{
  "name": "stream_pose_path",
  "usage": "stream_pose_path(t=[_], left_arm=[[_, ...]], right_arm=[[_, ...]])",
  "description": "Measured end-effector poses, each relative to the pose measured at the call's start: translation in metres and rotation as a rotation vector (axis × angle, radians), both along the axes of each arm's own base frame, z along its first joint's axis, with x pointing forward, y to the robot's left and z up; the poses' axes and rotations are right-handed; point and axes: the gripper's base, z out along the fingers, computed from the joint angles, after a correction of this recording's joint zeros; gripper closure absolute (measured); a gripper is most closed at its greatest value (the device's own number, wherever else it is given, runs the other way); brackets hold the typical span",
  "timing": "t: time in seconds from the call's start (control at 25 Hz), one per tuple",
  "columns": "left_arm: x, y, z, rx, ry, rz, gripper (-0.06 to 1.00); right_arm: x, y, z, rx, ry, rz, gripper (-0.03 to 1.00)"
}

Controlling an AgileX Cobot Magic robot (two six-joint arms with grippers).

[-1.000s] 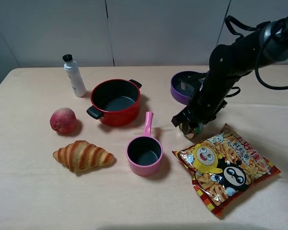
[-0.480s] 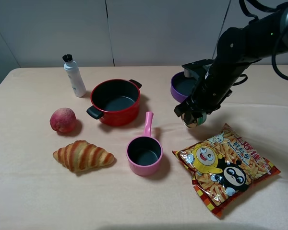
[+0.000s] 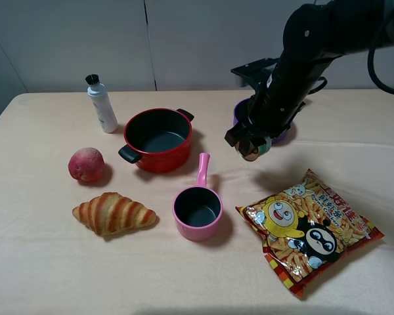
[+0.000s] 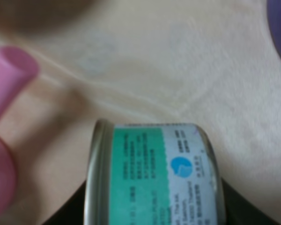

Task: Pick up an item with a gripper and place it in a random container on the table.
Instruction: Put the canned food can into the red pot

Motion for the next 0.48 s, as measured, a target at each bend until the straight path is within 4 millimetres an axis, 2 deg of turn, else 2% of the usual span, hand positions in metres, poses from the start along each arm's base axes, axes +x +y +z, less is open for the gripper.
stream_pose_path(t=[0.48], left_arm=[[0.000,0.000,0.000,0.000,0.000,0.000,-0.05]], right_arm=[[-0.004,0.046,0.047,-0.009,-0.041,0.149,0.68]])
